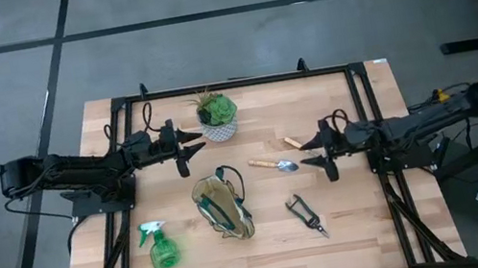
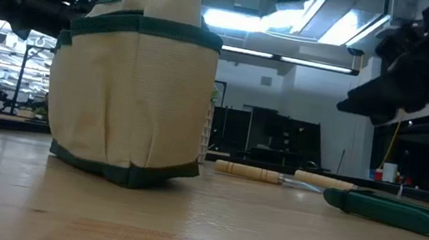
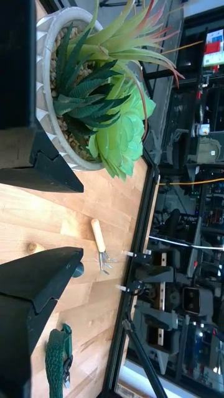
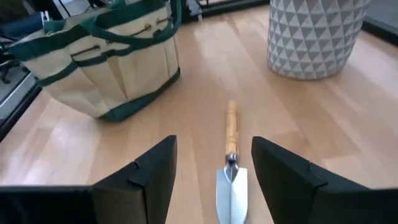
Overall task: Pick & Place Garden tools in Gardening bag
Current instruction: Put the trowel into the gardening bag
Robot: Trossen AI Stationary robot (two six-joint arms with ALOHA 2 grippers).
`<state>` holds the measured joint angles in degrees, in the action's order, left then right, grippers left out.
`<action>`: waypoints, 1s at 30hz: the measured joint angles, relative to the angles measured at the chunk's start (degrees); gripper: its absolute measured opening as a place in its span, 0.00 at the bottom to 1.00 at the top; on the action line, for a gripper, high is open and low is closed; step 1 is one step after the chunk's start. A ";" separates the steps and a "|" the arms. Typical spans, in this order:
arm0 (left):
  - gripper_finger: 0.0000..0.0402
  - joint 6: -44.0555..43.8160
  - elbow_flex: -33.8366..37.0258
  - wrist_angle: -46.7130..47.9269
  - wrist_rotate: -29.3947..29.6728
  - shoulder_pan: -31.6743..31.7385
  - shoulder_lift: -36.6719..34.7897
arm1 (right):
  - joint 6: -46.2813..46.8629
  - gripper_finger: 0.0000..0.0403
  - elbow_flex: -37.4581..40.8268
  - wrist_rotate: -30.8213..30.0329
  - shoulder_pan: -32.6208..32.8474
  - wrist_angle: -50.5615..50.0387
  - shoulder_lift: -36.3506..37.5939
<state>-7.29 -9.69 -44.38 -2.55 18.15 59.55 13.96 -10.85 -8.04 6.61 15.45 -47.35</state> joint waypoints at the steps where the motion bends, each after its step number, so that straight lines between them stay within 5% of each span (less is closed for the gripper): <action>1: 0.37 0.01 0.01 0.02 0.00 -0.01 0.01 | -0.75 0.52 0.00 -0.75 0.42 1.34 -0.99; 8: 0.37 0.00 0.01 0.01 0.00 -0.01 0.01 | -7.15 0.52 -3.10 -7.45 2.64 2.49 -9.70; 20: 0.37 0.00 0.00 0.00 0.00 -0.01 0.00 | -22.62 0.52 -11.30 -6.33 2.93 2.81 -24.48; 30: 0.37 0.01 0.00 0.02 0.00 -0.01 0.01 | -29.01 0.52 -16.72 -6.42 1.66 2.82 -28.37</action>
<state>-7.28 -9.69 -44.36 -2.55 18.14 59.56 -15.05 -27.58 -14.46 8.27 18.27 -75.72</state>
